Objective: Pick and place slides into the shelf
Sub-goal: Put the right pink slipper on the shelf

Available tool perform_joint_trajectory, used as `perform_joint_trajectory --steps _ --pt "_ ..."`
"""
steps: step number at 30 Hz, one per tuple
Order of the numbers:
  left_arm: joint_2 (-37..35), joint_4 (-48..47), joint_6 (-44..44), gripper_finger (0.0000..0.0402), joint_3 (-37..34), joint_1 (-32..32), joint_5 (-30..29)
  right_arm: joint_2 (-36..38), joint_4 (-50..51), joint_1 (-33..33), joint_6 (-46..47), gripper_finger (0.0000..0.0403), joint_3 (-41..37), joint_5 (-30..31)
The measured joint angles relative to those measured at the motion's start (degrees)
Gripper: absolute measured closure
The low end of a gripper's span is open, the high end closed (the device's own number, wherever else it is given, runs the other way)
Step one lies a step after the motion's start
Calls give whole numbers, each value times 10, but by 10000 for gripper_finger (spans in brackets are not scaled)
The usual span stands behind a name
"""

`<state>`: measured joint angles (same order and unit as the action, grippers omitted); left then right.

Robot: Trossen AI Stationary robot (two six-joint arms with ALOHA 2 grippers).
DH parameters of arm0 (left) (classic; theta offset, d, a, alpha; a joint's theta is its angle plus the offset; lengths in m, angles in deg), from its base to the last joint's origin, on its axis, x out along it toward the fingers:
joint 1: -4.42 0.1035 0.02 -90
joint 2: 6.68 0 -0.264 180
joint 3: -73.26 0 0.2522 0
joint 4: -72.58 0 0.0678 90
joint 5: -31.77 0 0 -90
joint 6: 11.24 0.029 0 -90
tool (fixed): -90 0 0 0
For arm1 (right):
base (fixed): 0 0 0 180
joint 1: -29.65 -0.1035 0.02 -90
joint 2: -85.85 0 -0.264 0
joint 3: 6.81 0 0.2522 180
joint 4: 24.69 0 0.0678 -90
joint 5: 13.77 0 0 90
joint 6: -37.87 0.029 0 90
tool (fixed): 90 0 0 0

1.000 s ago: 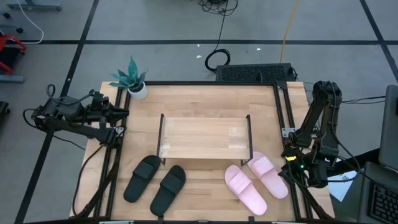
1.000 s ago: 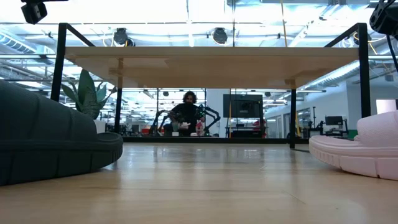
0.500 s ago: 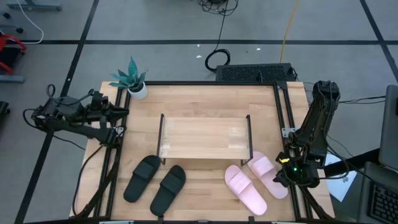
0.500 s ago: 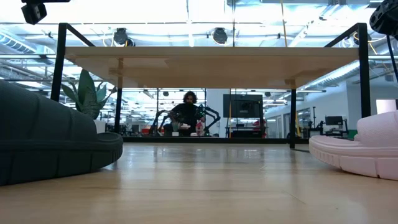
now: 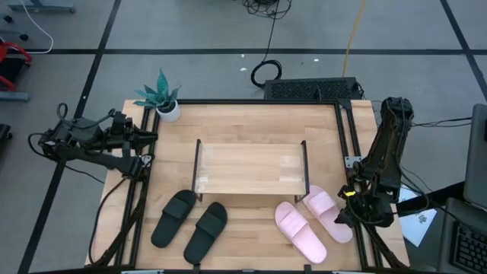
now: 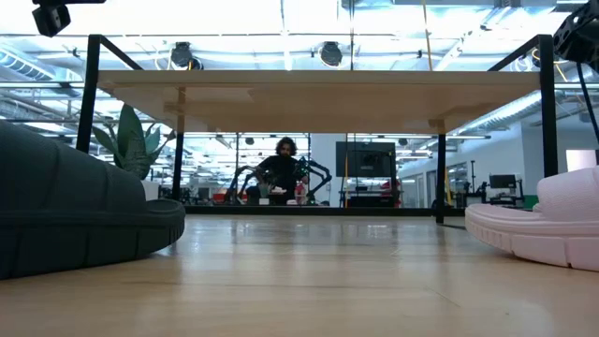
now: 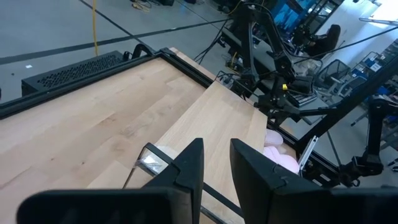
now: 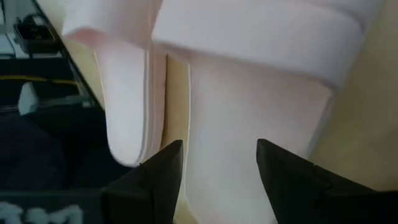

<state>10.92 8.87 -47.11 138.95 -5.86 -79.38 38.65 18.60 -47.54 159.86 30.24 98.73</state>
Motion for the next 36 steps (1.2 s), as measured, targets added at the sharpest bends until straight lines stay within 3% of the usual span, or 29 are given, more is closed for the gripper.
perform_joint_trajectory --steps 5,20,25,31,36 --pt "0 0 20 325 0 0 0 32 25 0 7 209 0 -32" --pt "0 0 27 325 0 0 0 55 89 0 81 209 0 -30" --pt "0 0 25 325 0 0 0 55 113 0 63 209 0 15" --pt "0 0 20 325 0 0 0 55 126 0 41 209 1 13" --pt "0 0 11 325 0 0 0 48 195 0 28 209 30 13"
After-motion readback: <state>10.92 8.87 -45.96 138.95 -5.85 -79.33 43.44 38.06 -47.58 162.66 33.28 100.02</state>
